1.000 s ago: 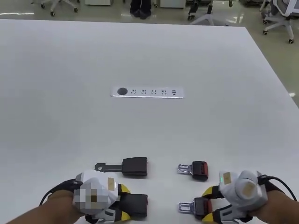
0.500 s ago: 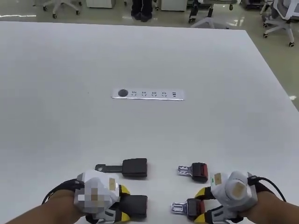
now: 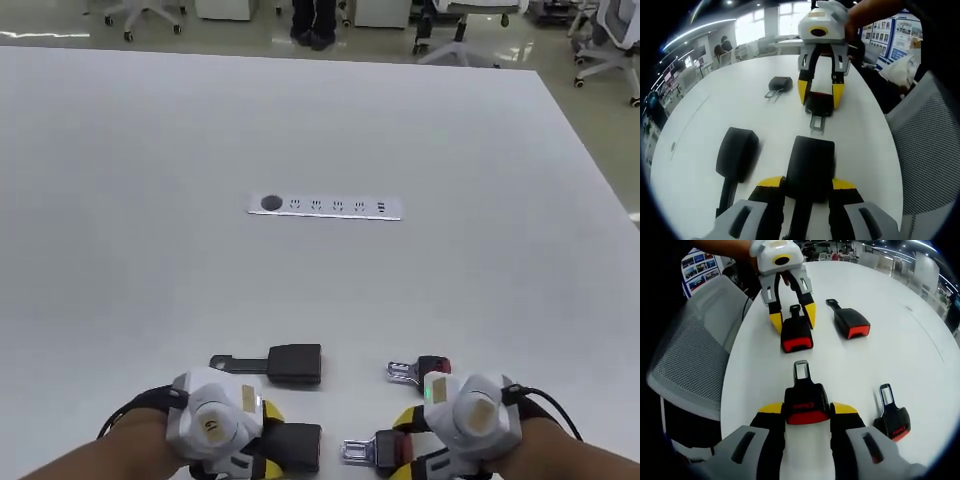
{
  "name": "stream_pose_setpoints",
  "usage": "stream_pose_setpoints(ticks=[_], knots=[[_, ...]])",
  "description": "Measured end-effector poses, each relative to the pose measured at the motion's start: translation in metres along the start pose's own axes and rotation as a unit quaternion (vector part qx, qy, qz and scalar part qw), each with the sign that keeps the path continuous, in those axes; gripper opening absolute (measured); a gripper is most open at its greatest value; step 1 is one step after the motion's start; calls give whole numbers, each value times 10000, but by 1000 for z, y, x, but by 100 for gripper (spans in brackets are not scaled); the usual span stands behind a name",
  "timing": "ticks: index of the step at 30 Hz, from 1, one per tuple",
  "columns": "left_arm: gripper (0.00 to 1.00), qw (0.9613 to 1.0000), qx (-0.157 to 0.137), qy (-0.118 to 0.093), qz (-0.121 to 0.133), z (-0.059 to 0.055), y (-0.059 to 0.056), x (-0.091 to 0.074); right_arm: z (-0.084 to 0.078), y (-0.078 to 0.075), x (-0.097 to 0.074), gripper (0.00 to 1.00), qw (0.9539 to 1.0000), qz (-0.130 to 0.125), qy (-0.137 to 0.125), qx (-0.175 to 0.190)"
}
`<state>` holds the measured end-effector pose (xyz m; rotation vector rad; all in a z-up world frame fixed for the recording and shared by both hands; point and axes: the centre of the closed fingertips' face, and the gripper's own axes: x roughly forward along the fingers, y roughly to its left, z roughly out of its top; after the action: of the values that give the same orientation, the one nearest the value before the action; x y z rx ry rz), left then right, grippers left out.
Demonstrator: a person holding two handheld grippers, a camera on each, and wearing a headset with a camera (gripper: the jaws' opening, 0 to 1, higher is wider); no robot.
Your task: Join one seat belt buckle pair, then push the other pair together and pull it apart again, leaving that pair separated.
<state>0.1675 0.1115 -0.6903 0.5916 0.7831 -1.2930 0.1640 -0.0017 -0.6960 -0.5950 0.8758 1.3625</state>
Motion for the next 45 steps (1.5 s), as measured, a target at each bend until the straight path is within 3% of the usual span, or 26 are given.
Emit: stream_pose_setpoints(ticks=[17, 24, 32, 45], knots=[[35, 10000, -66, 21, 50, 2, 2, 1, 29, 1, 17, 33, 9990, -12, -434, 72], [34, 10000, -72, 4, 33, 1, 3, 0, 32, 0, 18, 32, 9988, -18, -481, 39], [34, 9998, 83, 140, -70, 2, 2, -2, 38, 2, 22, 32, 9988, -49, -487, 44], [33, 9993, 285, 170, -199, -1, 3, -2, 48, 5, 30, 32, 9984, -70, -552, 63]])
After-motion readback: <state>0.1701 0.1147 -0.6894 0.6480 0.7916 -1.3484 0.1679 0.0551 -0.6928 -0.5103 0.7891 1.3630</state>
